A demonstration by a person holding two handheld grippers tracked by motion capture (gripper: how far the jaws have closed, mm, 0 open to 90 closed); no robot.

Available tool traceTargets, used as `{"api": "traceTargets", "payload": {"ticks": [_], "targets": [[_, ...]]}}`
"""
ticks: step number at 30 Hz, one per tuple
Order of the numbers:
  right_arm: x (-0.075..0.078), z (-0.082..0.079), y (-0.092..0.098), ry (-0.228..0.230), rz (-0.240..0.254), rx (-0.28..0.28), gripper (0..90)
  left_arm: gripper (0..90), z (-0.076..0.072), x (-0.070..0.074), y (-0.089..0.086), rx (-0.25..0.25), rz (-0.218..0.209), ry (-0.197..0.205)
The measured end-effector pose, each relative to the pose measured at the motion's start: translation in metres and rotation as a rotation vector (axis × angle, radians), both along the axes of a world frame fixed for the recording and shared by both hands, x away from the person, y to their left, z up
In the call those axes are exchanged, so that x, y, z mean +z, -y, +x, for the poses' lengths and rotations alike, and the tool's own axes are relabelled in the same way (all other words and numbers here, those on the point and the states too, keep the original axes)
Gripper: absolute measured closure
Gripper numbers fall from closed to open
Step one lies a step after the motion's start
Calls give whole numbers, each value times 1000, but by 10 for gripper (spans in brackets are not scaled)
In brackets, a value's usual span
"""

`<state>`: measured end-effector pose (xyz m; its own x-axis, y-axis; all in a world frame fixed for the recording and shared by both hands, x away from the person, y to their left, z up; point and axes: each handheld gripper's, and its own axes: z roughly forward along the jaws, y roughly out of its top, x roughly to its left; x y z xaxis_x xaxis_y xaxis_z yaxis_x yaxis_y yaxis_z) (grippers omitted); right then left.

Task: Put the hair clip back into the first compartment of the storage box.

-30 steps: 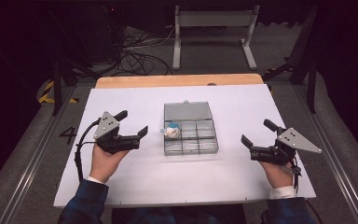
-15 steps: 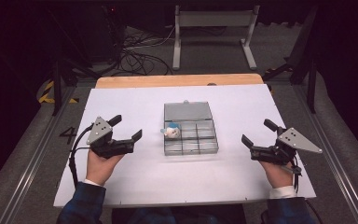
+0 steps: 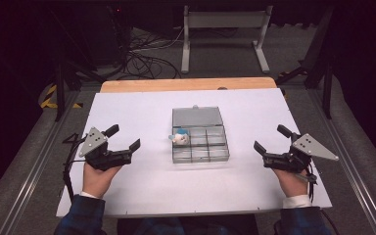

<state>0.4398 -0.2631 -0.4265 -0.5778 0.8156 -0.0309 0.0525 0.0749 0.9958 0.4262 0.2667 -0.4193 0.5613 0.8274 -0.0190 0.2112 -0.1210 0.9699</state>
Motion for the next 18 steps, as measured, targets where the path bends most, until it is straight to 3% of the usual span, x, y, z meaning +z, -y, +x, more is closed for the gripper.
{"api": "traceTargets", "payload": {"ticks": [18], "targets": [[-1, 0, 2, -10, 16, 0, 5, 73, -8, -8, -8, 26, 32, 17]]}}
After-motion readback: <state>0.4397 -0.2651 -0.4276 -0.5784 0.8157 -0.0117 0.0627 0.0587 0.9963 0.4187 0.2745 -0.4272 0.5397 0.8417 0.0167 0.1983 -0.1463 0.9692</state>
